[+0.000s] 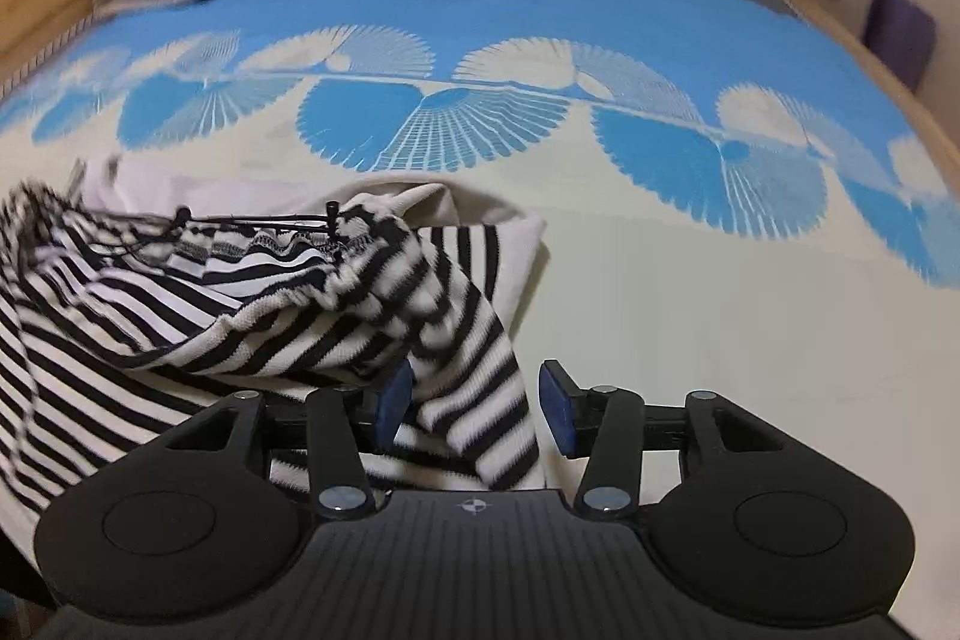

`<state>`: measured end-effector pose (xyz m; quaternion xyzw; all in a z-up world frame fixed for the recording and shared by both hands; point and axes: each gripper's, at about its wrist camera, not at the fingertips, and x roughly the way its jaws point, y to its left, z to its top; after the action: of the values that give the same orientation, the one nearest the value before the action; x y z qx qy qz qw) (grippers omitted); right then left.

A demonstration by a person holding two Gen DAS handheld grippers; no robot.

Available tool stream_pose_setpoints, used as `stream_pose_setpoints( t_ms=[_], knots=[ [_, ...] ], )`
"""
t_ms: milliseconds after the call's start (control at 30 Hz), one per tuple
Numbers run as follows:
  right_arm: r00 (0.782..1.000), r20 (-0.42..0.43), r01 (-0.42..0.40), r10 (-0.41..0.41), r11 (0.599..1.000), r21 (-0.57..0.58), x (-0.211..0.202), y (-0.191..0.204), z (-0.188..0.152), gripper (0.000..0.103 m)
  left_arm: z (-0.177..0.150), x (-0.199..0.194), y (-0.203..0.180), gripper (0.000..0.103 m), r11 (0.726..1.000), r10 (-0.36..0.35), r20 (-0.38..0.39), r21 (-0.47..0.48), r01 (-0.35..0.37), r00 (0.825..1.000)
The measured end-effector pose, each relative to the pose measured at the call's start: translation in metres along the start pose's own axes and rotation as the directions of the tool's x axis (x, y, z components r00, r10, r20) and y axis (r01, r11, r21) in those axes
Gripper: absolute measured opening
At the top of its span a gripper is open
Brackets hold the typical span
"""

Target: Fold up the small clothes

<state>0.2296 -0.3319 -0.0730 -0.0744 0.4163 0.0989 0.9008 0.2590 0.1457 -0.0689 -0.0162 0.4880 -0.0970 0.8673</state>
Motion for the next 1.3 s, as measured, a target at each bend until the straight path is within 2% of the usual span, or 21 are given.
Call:
stream_pose_setpoints(
  t_ms=[167,200,233,267,300,333,433,500,600,667,767,900,1000,1067,1133,1167,1200,1233,1267,1300],
  knots=[
    [0.998,0.053,0.035,-0.031,0.997,-0.071,0.019,0.016,0.02,0.047,0.014,0.013,-0.01,0.076,1.0,0.012,0.011,0.029,-0.012,1.0],
    [0.998,0.06,0.03,-0.025,0.997,-0.073,0.022,0.017,0.023,0.038,0.017,0.017,-0.011,0.069,1.0,0.001,0.005,0.031,-0.001,1.0],
    [0.998,0.07,0.012,-0.007,0.997,-0.073,0.024,0.017,0.028,0.014,0.02,0.02,-0.01,0.047,0.999,-0.021,-0.004,0.032,0.021,1.0],
    [0.996,0.089,-0.006,0.011,0.998,-0.058,0.025,0.015,0.033,0.007,0.024,0.022,-0.008,0.031,0.998,-0.051,-0.013,0.026,0.051,0.999],
    [0.993,0.115,-0.016,0.02,0.999,-0.033,0.022,0.011,0.037,0.006,0.029,0.024,-0.004,0.004,0.997,-0.079,-0.013,0.01,0.08,0.997],
    [0.99,0.142,-0.025,0.025,1.0,-0.003,0.019,0.007,0.041,0.005,0.033,0.022,0.001,0.004,0.996,-0.092,0.002,-0.007,0.092,0.996],
    [0.973,0.23,-0.045,0.018,0.992,0.114,0.011,-0.013,0.055,0.004,0.052,0.011,0.02,0.003,0.993,-0.063,0.126,-0.091,0.075,0.99],
    [0.959,0.282,-0.057,0.008,0.985,0.164,0.007,-0.022,0.061,0.004,0.061,0.005,0.031,0.003,0.983,-0.046,0.21,-0.163,0.081,0.977],
    [0.947,0.322,-0.035,-0.016,0.987,0.154,0.014,-0.017,0.071,0.003,0.074,0.008,0.027,0.003,0.984,0.017,0.27,-0.174,0.032,0.963],
    [0.952,0.302,0.001,-0.048,0.988,0.153,0.028,-0.012,0.078,0.003,0.082,0.022,0.022,0.004,0.987,0.048,0.251,-0.16,-0.007,0.967],
    [0.974,0.214,0.04,-0.075,0.986,0.163,0.059,-0.012,0.085,0.003,0.089,0.048,0.022,0.004,0.986,0.077,0.192,-0.158,-0.046,0.978],
    [0.995,0.054,0.071,-0.078,0.989,0.127,0.108,-0.009,0.087,0.004,0.089,0.091,0.026,0.004,0.983,0.097,0.065,-0.16,-0.085,0.993],
    [0.993,-0.092,0.086,-0.075,0.989,0.123,0.143,-0.007,0.078,0.005,0.082,0.117,0.02,0.007,0.989,0.113,-0.004,-0.099,-0.113,0.994],
    [0.993,-0.085,0.097,-0.086,0.986,0.133,0.145,-0.004,0.077,0.005,0.083,0.12,0.009,0.006,0.987,0.158,0.002,-0.026,-0.158,0.987],
    [0.992,-0.089,0.1,-0.088,0.985,0.139,0.144,-0.002,0.079,0.005,0.082,0.12,0.004,0.008,0.983,0.181,-0.001,0.009,-0.181,0.983],
    [0.993,-0.087,0.097,-0.085,0.984,0.15,0.142,-0.003,0.079,0.009,0.082,0.119,0.004,0.012,0.982,0.186,-0.003,0.017,-0.186,0.982],
    [0.992,-0.088,0.099,-0.086,0.982,0.159,0.139,-0.005,0.079,0.014,0.082,0.116,0.004,0.025,0.98,0.197,-0.008,0.022,-0.196,0.98],
    [0.992,-0.089,0.107,-0.093,0.98,0.171,0.135,-0.007,0.079,0.026,0.082,0.111,0.005,0.045,0.976,0.218,-0.017,0.02,-0.218,0.976],
    [0.991,-0.091,0.111,-0.095,0.976,0.188,0.128,-0.01,0.078,0.033,0.084,0.103,0.008,0.054,0.973,0.233,-0.025,0.007,-0.233,0.972],
    [0.993,-0.091,0.097,-0.079,0.972,0.213,0.119,-0.017,0.079,0.035,0.085,0.09,0.011,0.067,0.974,0.227,-0.031,-0.016,-0.228,0.973]
  ],
)
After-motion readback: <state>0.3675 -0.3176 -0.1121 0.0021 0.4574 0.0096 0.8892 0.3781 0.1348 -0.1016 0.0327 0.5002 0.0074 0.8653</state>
